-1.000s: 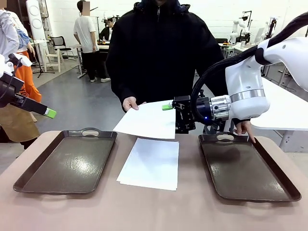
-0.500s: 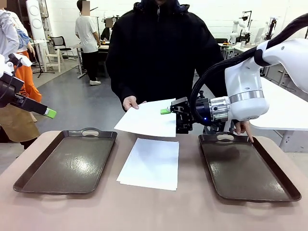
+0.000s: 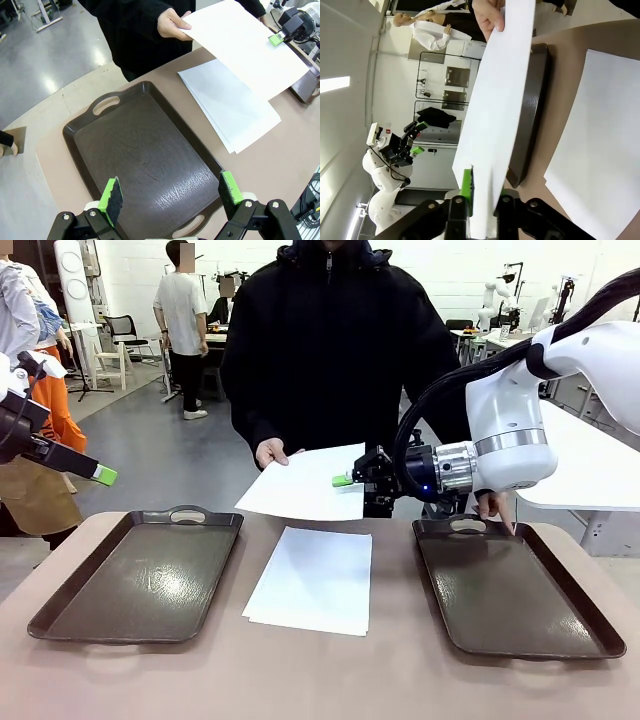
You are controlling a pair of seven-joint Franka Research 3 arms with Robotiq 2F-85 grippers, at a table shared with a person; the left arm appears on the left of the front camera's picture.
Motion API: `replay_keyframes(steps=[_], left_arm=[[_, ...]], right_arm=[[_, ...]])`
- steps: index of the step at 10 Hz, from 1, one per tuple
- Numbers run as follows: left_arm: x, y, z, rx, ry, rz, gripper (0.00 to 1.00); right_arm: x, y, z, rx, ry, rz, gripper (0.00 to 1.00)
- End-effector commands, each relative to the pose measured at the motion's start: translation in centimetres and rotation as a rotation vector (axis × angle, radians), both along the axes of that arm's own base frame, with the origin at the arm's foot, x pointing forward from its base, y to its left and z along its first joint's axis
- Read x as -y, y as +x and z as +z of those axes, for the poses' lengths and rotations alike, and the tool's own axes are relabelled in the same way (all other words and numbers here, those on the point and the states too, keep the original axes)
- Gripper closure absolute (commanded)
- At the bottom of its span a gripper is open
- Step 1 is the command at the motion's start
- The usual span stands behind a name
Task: Sort the A4 documents.
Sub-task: Receive the A4 Paper.
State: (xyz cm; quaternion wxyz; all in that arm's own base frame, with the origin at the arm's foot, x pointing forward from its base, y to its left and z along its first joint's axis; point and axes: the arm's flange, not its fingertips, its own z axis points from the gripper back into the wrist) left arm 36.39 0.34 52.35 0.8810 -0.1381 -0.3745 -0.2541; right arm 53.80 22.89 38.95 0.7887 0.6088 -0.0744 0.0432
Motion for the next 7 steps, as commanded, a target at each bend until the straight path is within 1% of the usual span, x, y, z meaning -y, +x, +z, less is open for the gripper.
replay_keyframes(steps=[1,5,6,7], left_arm=[[-0.16,0.16,-0.17,0.004,-0.011,0.002,0.0],[-0.16,0.16,-0.17,0.004,-0.011,0.002,0.0],[-0.16,0.16,-0.17,0.004,-0.011,0.002,0.0],[-0.16,0.16,-0.17,0.004,-0.011,0.002,0.0]], right_arm=[[-0.33,0.58,-0.18,0.015,0.032,0.003,1.0],[-0.34,0.65,-0.26,0.017,0.021,0.007,1.0],[-0.44,0.55,0.0,0.025,0.033,0.063,1.0],[0.01,0.06,-0.02,0.0,0.002,0.001,1.0]])
